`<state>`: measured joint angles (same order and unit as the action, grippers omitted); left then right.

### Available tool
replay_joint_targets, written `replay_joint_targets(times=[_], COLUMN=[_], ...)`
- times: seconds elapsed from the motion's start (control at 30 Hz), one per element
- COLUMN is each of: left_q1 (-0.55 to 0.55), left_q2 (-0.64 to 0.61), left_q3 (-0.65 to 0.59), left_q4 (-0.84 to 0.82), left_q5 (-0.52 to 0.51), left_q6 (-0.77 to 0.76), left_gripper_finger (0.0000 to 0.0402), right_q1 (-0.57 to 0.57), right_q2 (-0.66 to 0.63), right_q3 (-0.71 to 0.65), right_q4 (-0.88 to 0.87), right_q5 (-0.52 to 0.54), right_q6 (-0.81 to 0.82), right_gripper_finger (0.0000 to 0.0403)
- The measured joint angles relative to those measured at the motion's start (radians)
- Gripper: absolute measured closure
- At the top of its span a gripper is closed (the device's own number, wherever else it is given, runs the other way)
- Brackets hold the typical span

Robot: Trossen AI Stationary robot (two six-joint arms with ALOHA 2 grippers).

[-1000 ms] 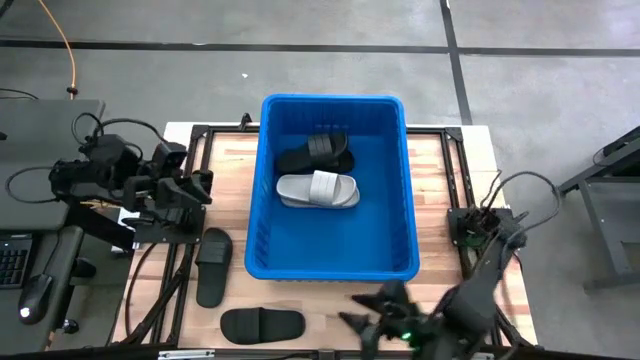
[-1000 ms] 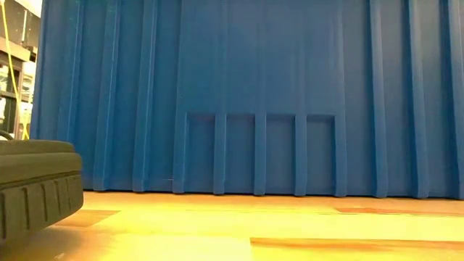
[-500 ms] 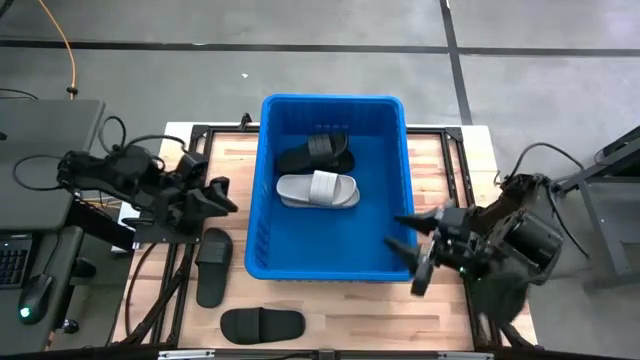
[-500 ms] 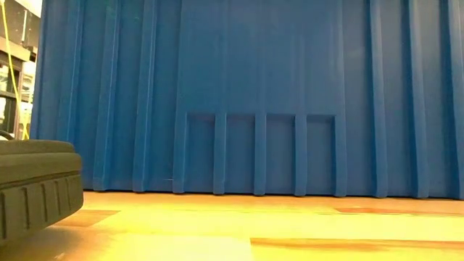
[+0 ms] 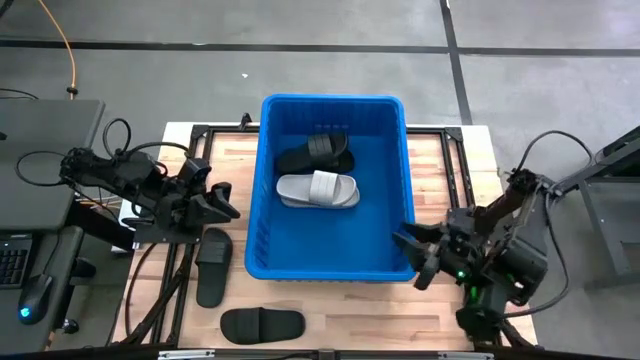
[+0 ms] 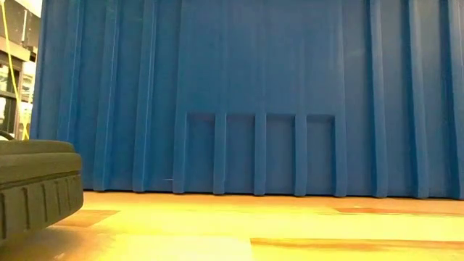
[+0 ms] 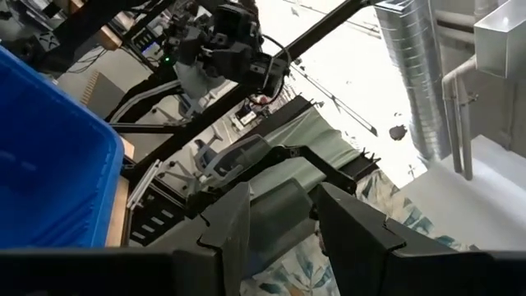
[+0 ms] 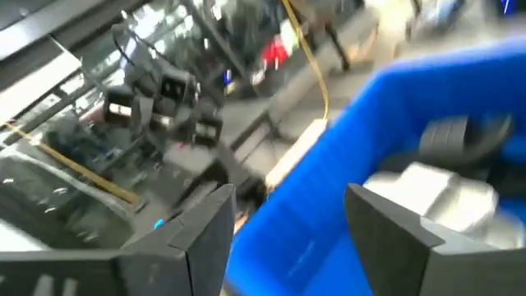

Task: Pick and place slides into bin
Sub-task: Put the bottom black slipper into the blue bin

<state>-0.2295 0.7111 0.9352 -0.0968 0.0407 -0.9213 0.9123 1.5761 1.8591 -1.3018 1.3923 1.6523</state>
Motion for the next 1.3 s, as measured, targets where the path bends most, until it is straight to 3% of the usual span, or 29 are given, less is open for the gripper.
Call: replay_joint_targets(times=[0.07, 0.13, 0.23, 0.37, 0.43, 0.5, 0.57, 0.63, 0.7, 0.87, 0.97, 1.13, 1.3], left_q1=[0.0, 0.0, 0.0, 0.0, 0.0, 0.0, 0.0, -0.001, -0.001, -0.002, -0.017, -0.109, -0.255], left_q2=[-0.001, -0.001, -0.001, -0.001, -0.001, -0.001, -0.001, -0.006, -0.008, -0.005, -0.001, 0.052, 0.222], left_q3=[0.0, 0.0, 0.0, 0.0, 0.0, 0.0, 0.0, 0.0, 0.0, 0.0, 0.0, 0.0, 0.0], left_q4=[0.0, 0.0, 0.0, 0.006, 0.022, 0.032, 0.034, 0.034, 0.037, 0.036, 0.045, 0.058, 0.392], left_q5=[0.005, 0.009, 0.011, 0.02, 0.041, 0.056, 0.06, 0.068, 0.085, 0.126, 0.087, -0.026, -0.245], left_q6=[0.001, 0.001, 0.001, 0.006, 0.01, 0.015, 0.022, 0.024, 0.024, 0.0, -0.022, -0.024, 0.017], left_gripper_finger=[0.0268, 0.0268, 0.0268, 0.0268, 0.0268, 0.0268, 0.0268, 0.0268, 0.0268, 0.0268, 0.0268, 0.0268, 0.0268], right_q1=[-0.01, -0.025, -0.081, -0.209, -0.266, -0.309, -0.329, -0.338, -0.327, -0.285, -0.277, -0.277, -0.276], right_q2=[-0.001, 0.022, 0.045, 0.061, 0.065, 0.031, -0.018, -0.069, -0.146, -0.429, -0.531, -0.671, -0.767], right_q3=[-0.012, -0.024, -0.03, -0.026, -0.026, -0.038, -0.107, -0.229, -0.397, -0.899, -1.082, -1.187, -1.203], right_q4=[0.037, 0.144, 0.38, 0.967, 1.099, 1.033, 0.963, 1.022, 1.184, 1.869, 2.002, 2.022, 1.962], right_q5=[-0.036, -0.036, -0.138, -0.497, -0.678, -0.728, -0.702, -0.697, -0.712, -0.755, -0.841, -0.919, -1.058], right_q6=[0.074, 0.026, -0.231, -0.856, -1.063, -1.061, -0.986, -0.968, -1.001, -1.228, -1.217, -1.155, -1.145], right_gripper_finger=[0.019, 0.0191, 0.019, 0.0186, 0.0186, 0.0187, 0.019, 0.0191, 0.0191, 0.0187, 0.0185, 0.0187, 0.0185])
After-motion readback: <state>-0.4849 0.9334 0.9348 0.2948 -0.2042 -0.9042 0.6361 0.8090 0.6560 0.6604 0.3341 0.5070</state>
